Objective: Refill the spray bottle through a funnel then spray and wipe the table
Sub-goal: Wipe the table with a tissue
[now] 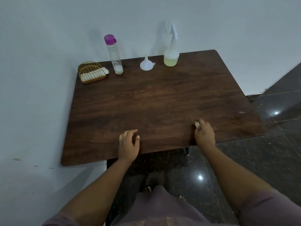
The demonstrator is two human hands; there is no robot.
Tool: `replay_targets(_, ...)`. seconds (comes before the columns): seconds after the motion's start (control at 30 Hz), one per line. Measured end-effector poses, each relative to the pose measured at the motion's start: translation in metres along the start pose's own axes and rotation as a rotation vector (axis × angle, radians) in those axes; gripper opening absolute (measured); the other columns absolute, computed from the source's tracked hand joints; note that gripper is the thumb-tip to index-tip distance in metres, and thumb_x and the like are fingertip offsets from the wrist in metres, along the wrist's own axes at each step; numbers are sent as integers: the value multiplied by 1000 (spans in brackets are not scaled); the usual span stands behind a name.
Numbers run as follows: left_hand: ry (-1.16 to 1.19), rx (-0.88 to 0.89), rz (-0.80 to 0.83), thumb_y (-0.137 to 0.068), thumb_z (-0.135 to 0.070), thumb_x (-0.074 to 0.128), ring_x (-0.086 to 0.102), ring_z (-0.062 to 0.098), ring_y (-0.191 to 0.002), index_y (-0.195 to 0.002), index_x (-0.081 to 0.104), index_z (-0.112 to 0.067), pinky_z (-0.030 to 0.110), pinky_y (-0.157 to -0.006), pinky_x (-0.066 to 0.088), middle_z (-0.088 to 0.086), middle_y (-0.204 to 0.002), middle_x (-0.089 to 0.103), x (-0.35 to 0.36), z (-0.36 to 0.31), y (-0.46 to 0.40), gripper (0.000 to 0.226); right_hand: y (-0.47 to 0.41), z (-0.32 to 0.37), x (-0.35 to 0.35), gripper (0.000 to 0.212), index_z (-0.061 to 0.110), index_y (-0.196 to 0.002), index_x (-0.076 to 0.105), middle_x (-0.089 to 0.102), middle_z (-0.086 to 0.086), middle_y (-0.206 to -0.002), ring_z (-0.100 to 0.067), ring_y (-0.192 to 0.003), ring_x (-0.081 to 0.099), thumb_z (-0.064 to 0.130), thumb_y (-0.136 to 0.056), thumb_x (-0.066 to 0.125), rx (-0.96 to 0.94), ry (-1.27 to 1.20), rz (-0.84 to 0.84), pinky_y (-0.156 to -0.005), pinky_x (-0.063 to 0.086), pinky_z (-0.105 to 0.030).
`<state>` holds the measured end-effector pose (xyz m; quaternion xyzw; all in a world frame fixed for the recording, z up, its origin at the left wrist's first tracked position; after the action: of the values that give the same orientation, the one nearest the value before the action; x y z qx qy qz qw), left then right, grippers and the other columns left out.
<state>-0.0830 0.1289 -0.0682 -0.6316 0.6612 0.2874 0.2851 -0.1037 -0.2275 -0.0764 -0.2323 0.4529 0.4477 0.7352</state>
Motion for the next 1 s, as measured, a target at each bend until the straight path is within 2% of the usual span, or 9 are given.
replay_targets(0.1,6,12,34,-97,-24,55,42,21,-124,-124,59,-16,26,-97,33,0,-126,57,9,-7,3,29,40,44,33,23,4,-93,67,63,-18,-92,-40,-91,57,5,-79,49,-316,91,92,-79,47,-40)
replay_targets(0.23,15,15,32,-97,-23,55,43,21,-122,-123,60,-16,23,-96,31,0,-125,57,12,-16,-3,28,150,143,95,29,8,-114,66,61,-12,-117,-29,-108,53,8,-88,53,-810,33,485,-94,46,-37)
replay_targets(0.27,22,14,23,-97,-22,55,43,21,-122,-122,61,-16,23,-96,31,0,-124,57,11,-19,-5,27,162,153,94,29,9,-114,66,61,-11,-118,-26,-108,53,8,-87,55,-854,-25,525,-94,45,-35)
replay_targets(0.33,22,8,8,-96,-22,55,44,22,-121,-122,61,-15,25,-97,32,1,-123,58,9,-23,-11,27,137,146,70,27,11,-108,70,64,-9,-111,-24,-104,57,7,-83,61,-721,-189,461,-94,45,-30)
replay_targets(0.47,2,2,16,-96,-23,56,44,23,-122,-123,61,-16,27,-99,33,0,-125,58,12,-22,-12,28,22,63,-5,23,9,-85,66,64,-11,-94,-27,-87,62,11,-68,80,-237,-316,57,-77,47,-28)
replay_targets(0.6,2,14,24,-95,-23,58,44,24,-123,-123,61,-16,29,-100,36,0,-125,58,18,-23,-10,29,-51,1,-33,15,13,-85,50,61,-12,-90,-30,-82,57,13,-82,65,89,-284,-8,-67,36,-26)
replay_targets(0.73,-8,20,31,-96,-24,58,42,20,-124,-125,60,-17,24,-98,33,-1,-127,57,15,-24,-13,30,-76,0,-19,30,14,-115,49,52,-16,-111,-34,-95,53,22,-89,60,99,-140,35,-79,46,-36)
replay_targets(0.9,-24,19,16,-95,-23,59,43,21,-123,-124,61,-16,22,-97,31,-1,-125,58,10,-20,-19,29,-80,15,-2,29,5,-120,58,43,-16,-125,-35,-111,47,8,-92,50,-12,121,71,-88,45,-40)
replay_targets(1.0,-16,9,8,-95,-22,59,43,21,-122,-123,61,-16,23,-97,32,-1,-124,58,10,-19,-21,29,-47,57,18,28,7,-119,59,43,-14,-123,-34,-112,44,7,-94,45,-196,323,168,-90,45,-39)
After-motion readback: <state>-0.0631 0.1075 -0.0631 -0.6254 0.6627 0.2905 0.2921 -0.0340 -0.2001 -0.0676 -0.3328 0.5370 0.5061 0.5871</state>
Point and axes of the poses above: each hand's wrist, its own y-axis away from the middle knuckle, its own x-axis out of the palm, z = x × y, the point moved 10 cm from there along -y, towards the middle knuckle
